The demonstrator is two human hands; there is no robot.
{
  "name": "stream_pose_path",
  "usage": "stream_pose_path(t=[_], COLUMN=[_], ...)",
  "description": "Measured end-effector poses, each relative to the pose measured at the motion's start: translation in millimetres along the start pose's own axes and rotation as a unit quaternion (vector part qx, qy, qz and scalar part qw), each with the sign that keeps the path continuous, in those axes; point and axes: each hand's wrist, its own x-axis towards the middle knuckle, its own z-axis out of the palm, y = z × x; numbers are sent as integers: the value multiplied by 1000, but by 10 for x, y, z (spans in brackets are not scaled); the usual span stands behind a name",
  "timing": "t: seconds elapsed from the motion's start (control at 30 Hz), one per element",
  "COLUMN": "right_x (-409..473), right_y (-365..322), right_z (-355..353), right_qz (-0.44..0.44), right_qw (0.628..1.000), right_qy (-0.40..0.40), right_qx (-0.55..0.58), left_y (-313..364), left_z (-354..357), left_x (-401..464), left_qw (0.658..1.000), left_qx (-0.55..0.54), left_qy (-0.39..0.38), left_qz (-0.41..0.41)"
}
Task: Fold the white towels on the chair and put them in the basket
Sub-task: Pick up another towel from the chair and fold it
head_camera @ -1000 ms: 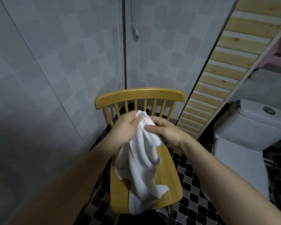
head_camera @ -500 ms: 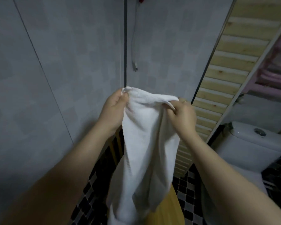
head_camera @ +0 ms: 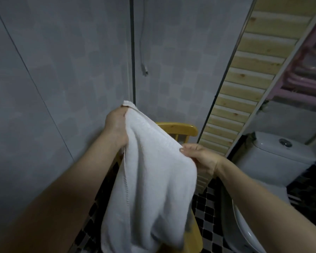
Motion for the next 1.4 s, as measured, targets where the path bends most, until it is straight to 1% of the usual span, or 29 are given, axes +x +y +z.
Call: stream_pose_path(t=[0.03, 0.07, 0.1, 0.13, 0.17, 0.2, 0.23, 0.27, 0.3, 0.33, 0.37, 0.4, 0.47, 0.5, 0.57, 0.6, 0.67, 0.73, 0.77, 0.8, 0.87, 0.93, 1.03, 1.1, 1.17, 1.2, 1.27, 1.33, 1.4], right_x=[68, 141, 236, 320, 393, 461, 512, 550, 564, 570, 559, 555, 577, 593, 635, 654, 709, 757, 776, 799, 815, 850, 895, 924, 951, 964, 982, 986, 990], right_y=[-43, -102, -160, -207, -244, -260, -269, -267, -267, -279, -298, -313, -345, -356, -378, -388, -420, -473, -503, -537, -570, -543, -434, -368, -338, -319, -337, -381, -440], right_z=[-21, -20, 1, 45, 77, 96, 105, 91, 65, 22, -8, -39, -102, -128, -201, -234, -339, -429, -458, -498, -555, -636, -695, -734, -837, -897, -1002, -1068, -1134], right_qz=[-10, -36, -74, -107, -137, -159, -178, -196, -217, -238, -253, -269, -304, -315, -318, -316, -305, -269, -250, -237, -228, -224, -172, -145, -136, -132, -154, -190, -193], right_qw=[991, 958, 911, 881, 867, 862, 858, 855, 852, 850, 849, 847, 835, 828, 816, 814, 828, 864, 888, 910, 937, 943, 938, 937, 935, 927, 914, 913, 920], right_qy=[70, 147, 214, 266, 307, 338, 358, 367, 364, 356, 344, 330, 298, 284, 269, 266, 255, 235, 223, 207, 166, 114, 35, 25, 38, 52, 82, 121, 139], right_qx=[-110, -243, -344, -377, -367, -343, -323, -311, -307, -307, -311, -318, -348, -367, -400, -407, -397, -355, -315, -269, -205, -217, -299, -317, -325, -346, -365, -339, -310], left_y=[4, -3, -19, -35, -43, -69, -103, -148, -193, -233, -256, -265, -286, -297, -344, -355, -358, -375, -383, -395, -401, -388, -311, -258, -217, -209, -229, -282, -336], left_z=[25, 52, 71, 83, 101, 118, 140, 159, 182, 217, 242, 268, 355, 414, 545, 601, 708, 766, 779, 806, 851, 907, 961, 940, 904, 877, 848, 823, 794], left_x=[-18, -55, -91, -132, -150, -121, -59, 38, 130, 224, 285, 313, 341, 352, 383, 397, 448, 513, 534, 551, 559, 581, 620, 640, 652, 664, 707, 760, 802], left_qw=[999, 994, 984, 967, 949, 936, 930, 924, 913, 895, 876, 862, 837, 815, 754, 716, 659, 638, 639, 653, 700, 765, 862, 900, 915, 918, 922, 925, 929], left_qx=[-23, -35, -24, 10, 53, 105, 174, 258, 346, 414, 456, 478, 508, 535, 600, 638, 690, 710, 707, 693, 643, 571, 435, 352, 303, 291, 281, 278, 268], left_qy=[-32, -92, -166, -239, -292, -315, -308, -274, -215, -158, -126, -126, -165, -184, -214, -213, -197, -169, -157, -142, -108, -59, 12, 43, 82, 101, 134, 150, 154], left_qz=[-24, -44, -63, -84, -102, -113, -103, -72, -22, 41, 93, 117, 120, 123, 158, 188, 225, 247, 259, 271, 293, 293, 260, 253, 253, 250, 231, 212, 205])
